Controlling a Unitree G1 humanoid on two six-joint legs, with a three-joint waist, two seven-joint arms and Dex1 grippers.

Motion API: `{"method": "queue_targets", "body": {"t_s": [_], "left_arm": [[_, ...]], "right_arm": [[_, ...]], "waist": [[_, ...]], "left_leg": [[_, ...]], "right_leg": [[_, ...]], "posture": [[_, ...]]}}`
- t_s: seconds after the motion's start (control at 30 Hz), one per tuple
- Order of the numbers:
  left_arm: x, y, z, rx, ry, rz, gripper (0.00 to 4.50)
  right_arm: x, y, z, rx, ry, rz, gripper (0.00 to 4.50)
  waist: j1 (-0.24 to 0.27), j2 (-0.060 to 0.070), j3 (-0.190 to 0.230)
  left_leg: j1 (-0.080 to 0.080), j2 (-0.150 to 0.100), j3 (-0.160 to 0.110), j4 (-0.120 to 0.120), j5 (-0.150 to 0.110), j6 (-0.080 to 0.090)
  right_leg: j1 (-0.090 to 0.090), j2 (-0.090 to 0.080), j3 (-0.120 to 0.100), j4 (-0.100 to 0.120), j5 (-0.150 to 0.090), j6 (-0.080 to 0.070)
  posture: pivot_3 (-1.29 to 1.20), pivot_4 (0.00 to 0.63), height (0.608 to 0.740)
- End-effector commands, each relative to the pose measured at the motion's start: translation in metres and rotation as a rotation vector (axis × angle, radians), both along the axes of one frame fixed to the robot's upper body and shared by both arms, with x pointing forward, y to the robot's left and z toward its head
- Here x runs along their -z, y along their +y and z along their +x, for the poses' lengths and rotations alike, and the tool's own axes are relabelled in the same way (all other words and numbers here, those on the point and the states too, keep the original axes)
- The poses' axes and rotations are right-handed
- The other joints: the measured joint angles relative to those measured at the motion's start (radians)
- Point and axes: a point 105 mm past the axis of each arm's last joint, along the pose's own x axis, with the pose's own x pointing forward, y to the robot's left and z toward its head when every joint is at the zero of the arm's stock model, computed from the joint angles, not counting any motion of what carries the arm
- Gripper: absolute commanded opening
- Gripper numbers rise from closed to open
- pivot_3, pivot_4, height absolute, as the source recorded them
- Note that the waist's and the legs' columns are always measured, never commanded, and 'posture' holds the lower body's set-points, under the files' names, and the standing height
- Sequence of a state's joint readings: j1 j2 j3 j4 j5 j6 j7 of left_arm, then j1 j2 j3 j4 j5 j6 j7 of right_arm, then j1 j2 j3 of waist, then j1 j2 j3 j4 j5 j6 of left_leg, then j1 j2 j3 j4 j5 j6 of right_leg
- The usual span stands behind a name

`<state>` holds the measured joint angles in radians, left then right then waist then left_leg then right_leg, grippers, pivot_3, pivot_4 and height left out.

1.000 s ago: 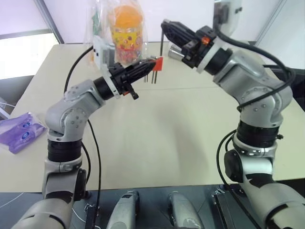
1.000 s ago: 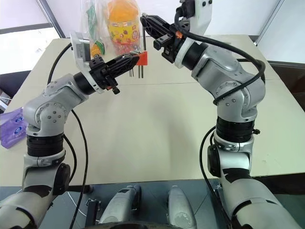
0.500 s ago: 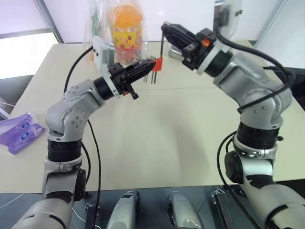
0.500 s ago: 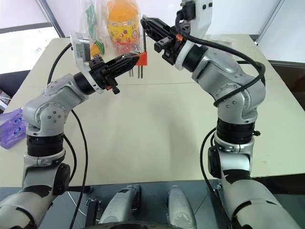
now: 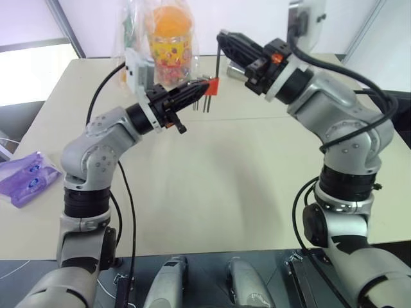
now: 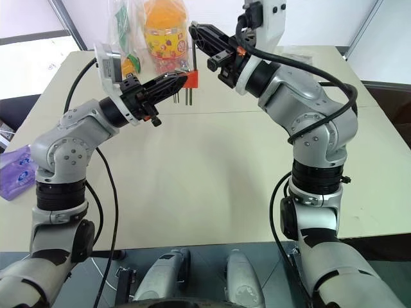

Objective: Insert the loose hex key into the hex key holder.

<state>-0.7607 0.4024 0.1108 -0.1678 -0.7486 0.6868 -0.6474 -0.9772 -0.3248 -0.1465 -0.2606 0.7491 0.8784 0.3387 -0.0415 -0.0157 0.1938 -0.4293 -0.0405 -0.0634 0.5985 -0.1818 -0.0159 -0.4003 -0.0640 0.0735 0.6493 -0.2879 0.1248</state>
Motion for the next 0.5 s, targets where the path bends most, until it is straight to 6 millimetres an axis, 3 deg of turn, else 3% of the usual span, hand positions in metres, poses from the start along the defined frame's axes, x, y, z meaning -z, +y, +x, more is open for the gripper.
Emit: {"method": "queue_targets", "body": {"t_s": [0.03, 0.5], "left_arm": [[-0.0177, 0.0025, -0.0066, -0.001, -0.076, -0.023, 0.00], [-0.0177, 0.0007, -0.0086, 0.009, -0.073, -0.029, 0.00]], "right_arm": [[-0.0132, 0.0043, -0.0137, -0.028, -0.068, 0.007, 0.04], [-0.0108, 0.0036, -0.0093, -0.014, -0.061, 0.002, 0.04]], "waist": [[0.000, 0.000, 0.000], [0.000, 0.000, 0.000]], "left_leg": [[0.000, 0.000, 0.000, 0.000, 0.000, 0.000], [0.000, 0.000, 0.000, 0.000, 0.000, 0.000]], "right_leg": [[0.000, 0.000, 0.000, 0.000, 0.000, 0.000], [0.000, 0.000, 0.000, 0.000, 0.000, 0.000]], "posture": [[0.00, 0.150, 0.740], [0.00, 0.150, 0.740]]}}
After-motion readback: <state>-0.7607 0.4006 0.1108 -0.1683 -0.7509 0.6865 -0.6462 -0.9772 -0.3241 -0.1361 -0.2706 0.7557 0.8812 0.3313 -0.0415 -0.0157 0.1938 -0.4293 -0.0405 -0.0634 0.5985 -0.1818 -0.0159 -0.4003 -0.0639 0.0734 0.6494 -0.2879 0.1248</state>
